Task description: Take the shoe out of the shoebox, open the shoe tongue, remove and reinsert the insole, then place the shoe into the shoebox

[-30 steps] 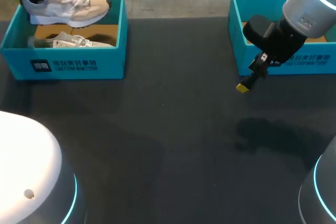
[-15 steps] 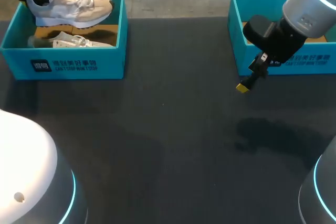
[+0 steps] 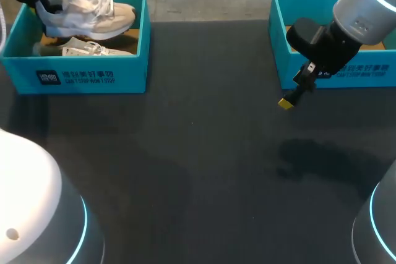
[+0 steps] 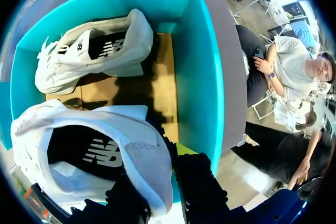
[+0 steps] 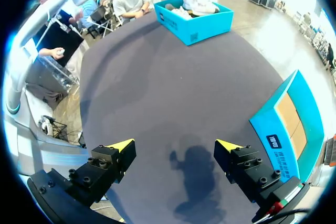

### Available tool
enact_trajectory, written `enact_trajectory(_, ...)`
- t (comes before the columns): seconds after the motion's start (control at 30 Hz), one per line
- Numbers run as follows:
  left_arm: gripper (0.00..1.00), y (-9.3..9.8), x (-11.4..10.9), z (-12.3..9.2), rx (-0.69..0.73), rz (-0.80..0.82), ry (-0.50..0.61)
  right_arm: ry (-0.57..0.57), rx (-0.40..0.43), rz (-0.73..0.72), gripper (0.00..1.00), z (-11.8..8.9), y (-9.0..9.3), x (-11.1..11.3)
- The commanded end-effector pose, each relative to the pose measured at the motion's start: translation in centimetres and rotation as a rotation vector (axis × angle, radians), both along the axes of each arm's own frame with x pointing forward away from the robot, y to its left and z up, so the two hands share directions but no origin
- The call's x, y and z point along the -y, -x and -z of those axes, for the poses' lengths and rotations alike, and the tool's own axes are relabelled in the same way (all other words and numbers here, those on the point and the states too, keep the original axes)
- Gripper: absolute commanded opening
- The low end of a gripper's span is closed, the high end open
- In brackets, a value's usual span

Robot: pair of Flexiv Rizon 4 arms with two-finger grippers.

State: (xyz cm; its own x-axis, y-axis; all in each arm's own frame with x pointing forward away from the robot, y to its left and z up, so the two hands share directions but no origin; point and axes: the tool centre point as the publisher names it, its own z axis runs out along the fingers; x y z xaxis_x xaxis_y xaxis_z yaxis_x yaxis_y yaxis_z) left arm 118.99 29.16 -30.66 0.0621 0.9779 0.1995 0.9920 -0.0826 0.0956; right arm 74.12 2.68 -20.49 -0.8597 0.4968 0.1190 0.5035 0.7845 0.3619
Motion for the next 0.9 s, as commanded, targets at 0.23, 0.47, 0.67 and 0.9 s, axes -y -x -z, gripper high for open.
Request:
enact_trajectory(0.23, 0.00, -0.2, 0.3, 2.4, -0.003, -0.001, -0.007, 0.001, -0.002, 0.000, 1.00, 0.0, -0.1, 0.0)
enact_trajectory(0.47, 0.00, -0.5, 0.6, 3.9, 0.002, -0.015, -0.011, 0.001, -0.002, 0.000, 1.00, 0.0, -0.1, 0.0)
enact_trajectory(0.67, 0.00, -1.0, 1.2, 4.9, -0.020, -0.025, -0.003, 0.001, -0.002, 0.000, 1.00, 0.0, -0.1, 0.0)
enact_trajectory(0.9, 0.00, -1.3, 1.3, 5.9, -0.044, -0.033, 0.006, 0.001, -0.002, 0.000, 1.00, 0.0, -0.1, 0.0)
